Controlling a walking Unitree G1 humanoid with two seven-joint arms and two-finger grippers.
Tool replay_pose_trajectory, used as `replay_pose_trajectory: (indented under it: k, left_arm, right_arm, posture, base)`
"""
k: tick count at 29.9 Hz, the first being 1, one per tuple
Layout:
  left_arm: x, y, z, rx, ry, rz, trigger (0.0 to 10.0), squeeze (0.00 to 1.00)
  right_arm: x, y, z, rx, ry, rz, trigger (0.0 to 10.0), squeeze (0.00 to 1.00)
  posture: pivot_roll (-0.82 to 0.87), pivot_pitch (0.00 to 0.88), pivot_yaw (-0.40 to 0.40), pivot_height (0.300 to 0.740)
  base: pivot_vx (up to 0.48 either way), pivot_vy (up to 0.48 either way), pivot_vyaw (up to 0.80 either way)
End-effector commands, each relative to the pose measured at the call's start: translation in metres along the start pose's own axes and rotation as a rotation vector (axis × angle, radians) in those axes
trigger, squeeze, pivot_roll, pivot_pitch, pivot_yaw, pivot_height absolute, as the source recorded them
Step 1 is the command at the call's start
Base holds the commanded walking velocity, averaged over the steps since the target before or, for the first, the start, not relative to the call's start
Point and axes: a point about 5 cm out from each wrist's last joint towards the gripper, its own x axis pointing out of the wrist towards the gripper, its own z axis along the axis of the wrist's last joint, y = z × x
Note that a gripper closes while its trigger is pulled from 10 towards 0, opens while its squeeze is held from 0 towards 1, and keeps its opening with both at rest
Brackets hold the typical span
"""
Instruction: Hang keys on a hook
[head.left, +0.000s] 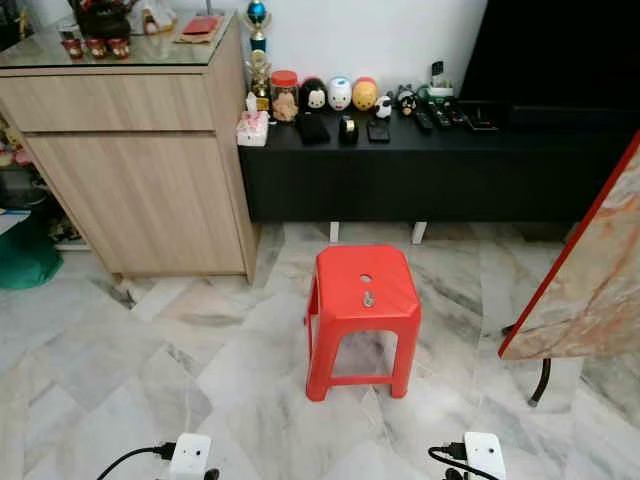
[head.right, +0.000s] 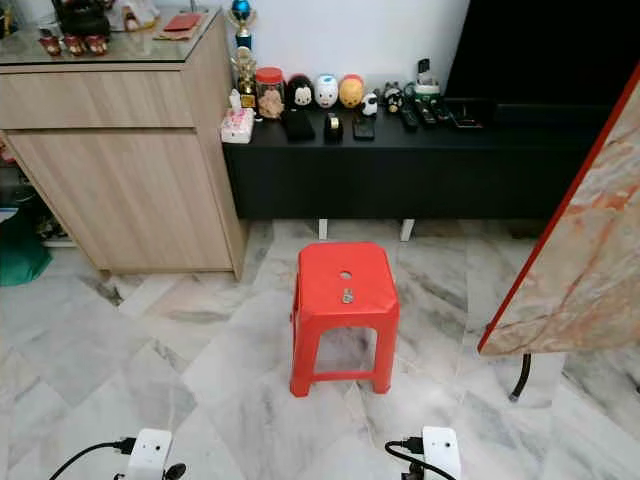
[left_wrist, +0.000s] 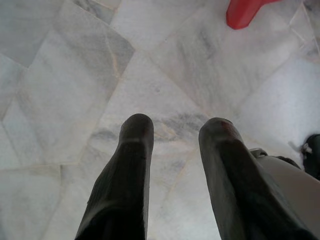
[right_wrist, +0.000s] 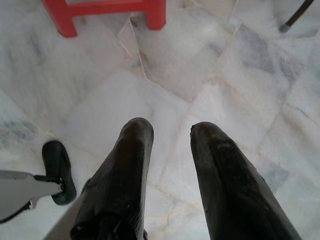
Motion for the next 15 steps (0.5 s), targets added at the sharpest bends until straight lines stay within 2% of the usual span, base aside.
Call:
replay_pose_trajectory:
  k: [1,6,15]
  left_arm:
    - [0.0005,0.0042,-0.0002,0.018,0.018,0.008,10.0,0.0]
    - [0.0017,0.0097,0.0033,0.02,0.018,0.019,10.0,0.0]
    - [0.0014,0.0134,0.0022,0.004,0.025,0.036,10.0,0.0]
  right_arm:
    - [0.001,0.0025,0.0052,0.023,-0.011,0.003,10.0,0.0]
    - [0.002,0.0085,0.009,0.036,-0.014,0.008,10.0,0.0]
    - [0.0025,0.0106,0.014,0.051,-0.036,0.023,10.0,0.0]
  posture:
    - [0.03,0.0,-0.001,0.74]
    - [0.02,0.0,0.013,0.74]
    - [0.06,0.0,-0.007,0.74]
  base:
    - [0.0,0.0,0.0]
    - [0.0,0.0,0.0]
    - [0.254,0.0,0.0]
